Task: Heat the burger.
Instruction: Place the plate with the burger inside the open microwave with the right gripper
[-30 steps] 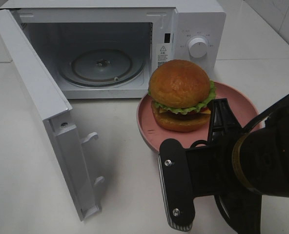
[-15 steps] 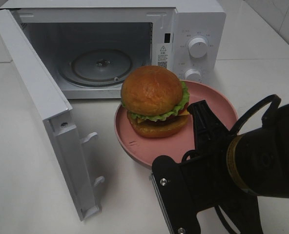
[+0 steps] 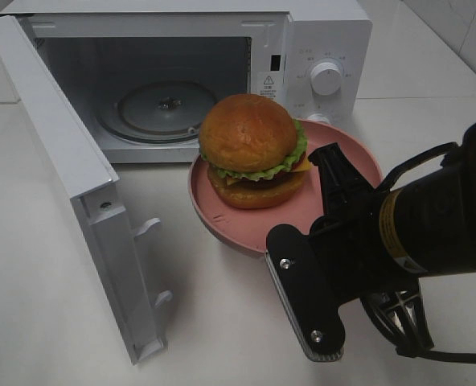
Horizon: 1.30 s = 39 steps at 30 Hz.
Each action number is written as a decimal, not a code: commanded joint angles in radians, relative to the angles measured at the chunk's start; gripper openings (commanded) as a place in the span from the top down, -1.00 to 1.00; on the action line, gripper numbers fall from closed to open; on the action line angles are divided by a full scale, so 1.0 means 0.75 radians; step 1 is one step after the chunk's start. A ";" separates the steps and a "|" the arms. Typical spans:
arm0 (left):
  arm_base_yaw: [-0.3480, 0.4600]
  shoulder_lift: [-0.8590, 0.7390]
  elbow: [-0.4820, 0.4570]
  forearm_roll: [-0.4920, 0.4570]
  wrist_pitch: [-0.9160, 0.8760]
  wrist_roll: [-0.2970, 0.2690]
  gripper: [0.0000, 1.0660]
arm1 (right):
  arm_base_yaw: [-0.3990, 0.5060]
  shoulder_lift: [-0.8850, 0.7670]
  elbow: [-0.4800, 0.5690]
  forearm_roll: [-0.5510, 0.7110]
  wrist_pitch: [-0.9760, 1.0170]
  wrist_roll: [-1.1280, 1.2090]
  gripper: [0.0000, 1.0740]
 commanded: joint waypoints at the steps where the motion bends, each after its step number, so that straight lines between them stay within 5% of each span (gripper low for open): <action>1: -0.004 -0.032 0.007 -0.011 -0.011 -0.001 -0.83 | -0.043 -0.012 -0.003 0.011 -0.121 -0.123 1.00; 18: -0.004 -0.032 0.007 -0.011 -0.011 -0.001 -0.83 | -0.320 -0.012 -0.009 0.545 -0.272 -0.948 1.00; 31: -0.004 -0.032 0.007 -0.011 -0.011 -0.001 -0.83 | -0.476 -0.009 -0.009 1.215 -0.353 -1.752 1.00; 39: -0.004 -0.032 0.007 -0.011 -0.011 -0.001 -0.83 | -0.497 0.003 -0.009 1.252 -0.365 -1.815 1.00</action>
